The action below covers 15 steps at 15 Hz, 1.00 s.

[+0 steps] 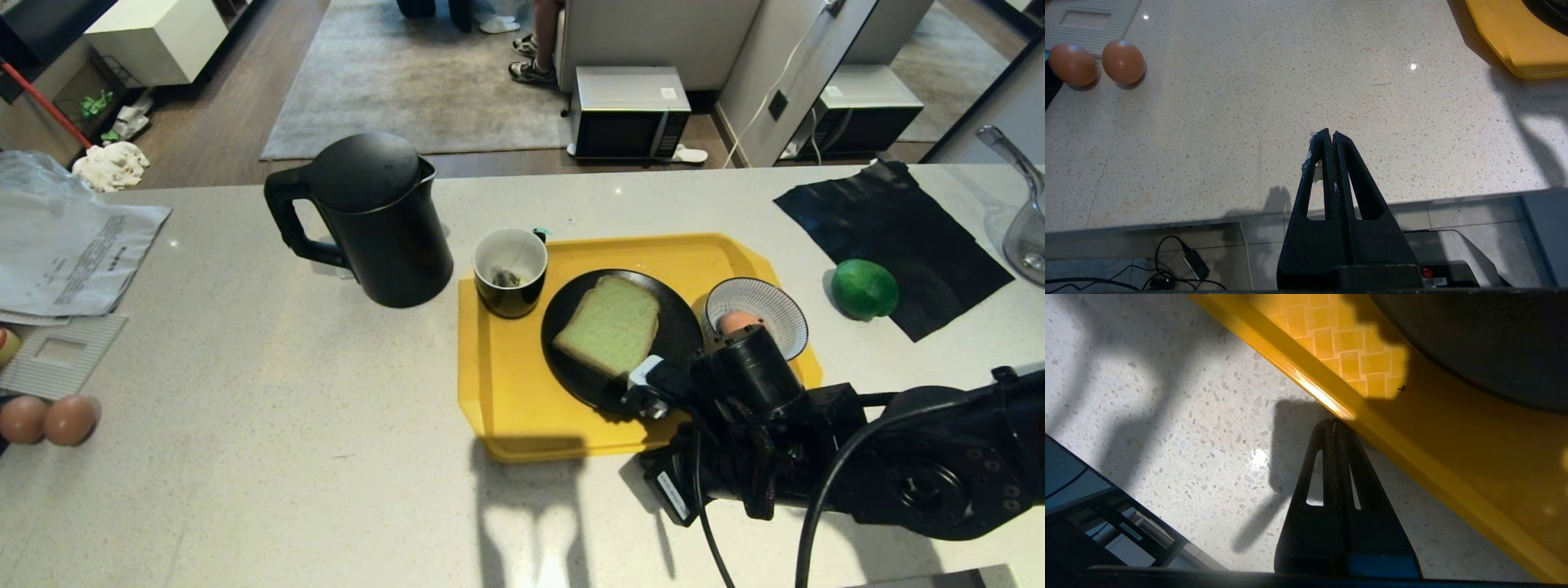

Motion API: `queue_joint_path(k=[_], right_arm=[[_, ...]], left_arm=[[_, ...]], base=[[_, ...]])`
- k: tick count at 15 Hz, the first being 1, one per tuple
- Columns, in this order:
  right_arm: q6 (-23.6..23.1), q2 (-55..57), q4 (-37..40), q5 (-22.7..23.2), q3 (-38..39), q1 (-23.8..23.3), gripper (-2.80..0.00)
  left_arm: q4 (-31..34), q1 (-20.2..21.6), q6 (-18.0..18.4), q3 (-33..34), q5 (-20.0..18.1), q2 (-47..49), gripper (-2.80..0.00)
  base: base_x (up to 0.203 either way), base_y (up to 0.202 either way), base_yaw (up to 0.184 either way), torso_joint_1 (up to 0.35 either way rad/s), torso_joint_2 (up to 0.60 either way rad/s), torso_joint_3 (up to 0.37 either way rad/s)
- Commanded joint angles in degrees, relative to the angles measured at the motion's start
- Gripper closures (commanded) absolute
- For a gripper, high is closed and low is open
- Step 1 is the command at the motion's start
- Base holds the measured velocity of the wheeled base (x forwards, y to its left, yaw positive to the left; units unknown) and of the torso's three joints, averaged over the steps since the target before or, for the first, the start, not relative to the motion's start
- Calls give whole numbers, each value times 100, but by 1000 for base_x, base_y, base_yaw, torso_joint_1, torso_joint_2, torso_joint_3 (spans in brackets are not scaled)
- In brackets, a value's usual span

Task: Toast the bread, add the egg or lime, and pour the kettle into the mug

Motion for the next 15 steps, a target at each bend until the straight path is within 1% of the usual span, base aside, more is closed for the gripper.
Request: queue_joint_path(k=[1, 10, 13, 15], right_arm=[[-7, 85, -9, 1, -107, 2, 0], [-7, 240, 8, -4, -369, 37, 0], [-7, 9, 41, -35, -260, 27, 0], [7, -316, 51, -56, -41, -4, 0]], left_arm=[[-4, 1, 4, 97, 0, -10, 0], [-4, 1, 1, 97, 0, -10, 0], [-4, 1, 5, 97, 0, -10, 0], [-4, 1, 3, 97, 0, -10, 0]], base=[[0, 0, 0, 0, 0, 0], [0, 0, 0, 0, 0, 0], [0, 0, 0, 0, 0, 0], [0, 0, 0, 0, 0, 0]])
